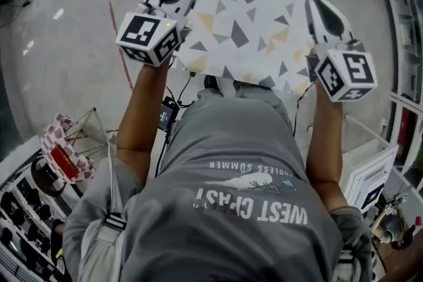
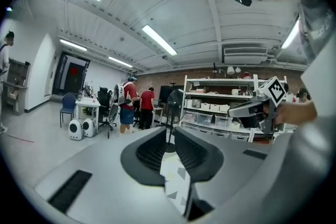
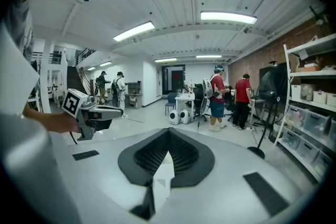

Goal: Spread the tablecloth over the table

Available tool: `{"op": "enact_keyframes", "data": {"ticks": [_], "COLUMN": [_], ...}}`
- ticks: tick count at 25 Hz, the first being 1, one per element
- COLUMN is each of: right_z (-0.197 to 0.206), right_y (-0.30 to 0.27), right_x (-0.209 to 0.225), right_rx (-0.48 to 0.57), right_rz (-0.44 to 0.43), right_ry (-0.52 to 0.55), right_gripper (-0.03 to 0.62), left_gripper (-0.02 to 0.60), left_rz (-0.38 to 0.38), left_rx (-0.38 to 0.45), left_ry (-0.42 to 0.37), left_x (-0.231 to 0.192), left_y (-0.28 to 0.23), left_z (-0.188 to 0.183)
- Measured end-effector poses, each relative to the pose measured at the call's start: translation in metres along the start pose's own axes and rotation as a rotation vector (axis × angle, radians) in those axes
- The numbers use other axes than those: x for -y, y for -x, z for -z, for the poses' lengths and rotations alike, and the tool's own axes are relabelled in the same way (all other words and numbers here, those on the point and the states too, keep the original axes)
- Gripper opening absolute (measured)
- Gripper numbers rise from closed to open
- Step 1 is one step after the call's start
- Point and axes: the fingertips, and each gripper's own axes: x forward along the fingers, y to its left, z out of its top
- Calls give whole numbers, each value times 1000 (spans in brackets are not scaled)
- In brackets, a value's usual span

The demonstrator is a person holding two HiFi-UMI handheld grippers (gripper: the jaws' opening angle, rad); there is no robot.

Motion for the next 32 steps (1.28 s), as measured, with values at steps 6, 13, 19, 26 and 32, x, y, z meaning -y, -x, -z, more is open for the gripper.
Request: {"op": "enact_keyframes", "data": {"ticks": [6, 13, 19, 26, 32], "right_z": [-61, -101, -119, -124, -122], "right_y": [41, 78, 106, 122, 126], "right_x": [-35, -70, -88, -99, -101], "right_rx": [123, 195, 219, 217, 212], "right_rz": [-11, -40, -32, -19, -18], "right_ry": [87, 141, 196, 219, 218], "right_gripper": [9, 9, 8, 8, 8], "left_gripper": [46, 46, 46, 46, 46], "left_rz": [75, 124, 168, 176, 178], "left_rx": [99, 167, 229, 246, 236], "left_ry": [-102, -204, -249, -269, -257], "left_x": [37, 73, 99, 107, 109], "left_y": [31, 63, 87, 104, 108], "left_z": [-61, -106, -135, -143, -139]}}
